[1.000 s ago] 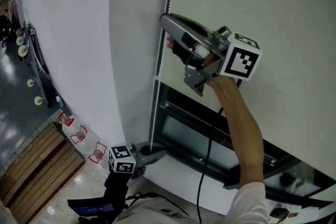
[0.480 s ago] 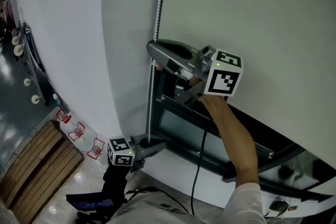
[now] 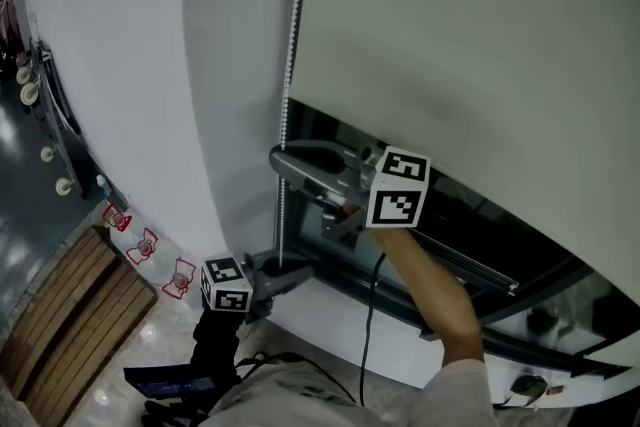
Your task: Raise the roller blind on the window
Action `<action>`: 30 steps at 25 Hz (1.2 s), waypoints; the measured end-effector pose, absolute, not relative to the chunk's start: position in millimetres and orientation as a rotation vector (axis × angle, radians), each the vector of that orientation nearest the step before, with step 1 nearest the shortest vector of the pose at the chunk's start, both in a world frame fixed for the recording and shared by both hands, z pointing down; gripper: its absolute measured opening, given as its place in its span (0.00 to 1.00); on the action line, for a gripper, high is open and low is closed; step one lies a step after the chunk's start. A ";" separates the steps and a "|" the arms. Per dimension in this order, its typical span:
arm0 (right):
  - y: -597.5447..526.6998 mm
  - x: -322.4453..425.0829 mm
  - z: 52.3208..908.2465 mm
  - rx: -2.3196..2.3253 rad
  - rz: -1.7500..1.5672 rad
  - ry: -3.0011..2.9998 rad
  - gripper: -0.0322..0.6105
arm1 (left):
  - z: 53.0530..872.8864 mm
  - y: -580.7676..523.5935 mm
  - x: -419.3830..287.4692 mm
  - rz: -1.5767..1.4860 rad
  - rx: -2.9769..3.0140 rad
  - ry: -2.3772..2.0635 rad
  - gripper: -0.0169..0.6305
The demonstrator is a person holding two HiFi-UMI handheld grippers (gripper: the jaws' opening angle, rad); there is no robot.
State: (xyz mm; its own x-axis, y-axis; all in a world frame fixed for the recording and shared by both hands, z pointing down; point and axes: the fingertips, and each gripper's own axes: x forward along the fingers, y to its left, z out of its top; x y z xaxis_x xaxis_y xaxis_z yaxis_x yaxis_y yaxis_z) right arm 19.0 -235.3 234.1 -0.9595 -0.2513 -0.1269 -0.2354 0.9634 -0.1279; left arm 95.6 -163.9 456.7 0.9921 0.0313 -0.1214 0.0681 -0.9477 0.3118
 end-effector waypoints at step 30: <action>-243.7 22.5 168.7 -0.391 0.047 2.944 0.35 | 444.3 -167.9 95.9 -0.181 2.838 0.070 0.02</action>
State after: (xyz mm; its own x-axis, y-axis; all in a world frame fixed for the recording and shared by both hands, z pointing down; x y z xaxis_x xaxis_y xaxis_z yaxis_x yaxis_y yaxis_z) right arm 22.5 -243.7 168.7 -0.9509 -0.2566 -0.1732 -0.2621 0.9650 0.0089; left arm 95.9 -167.9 444.3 0.9909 0.0296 -0.1313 0.0668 -0.9549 0.2893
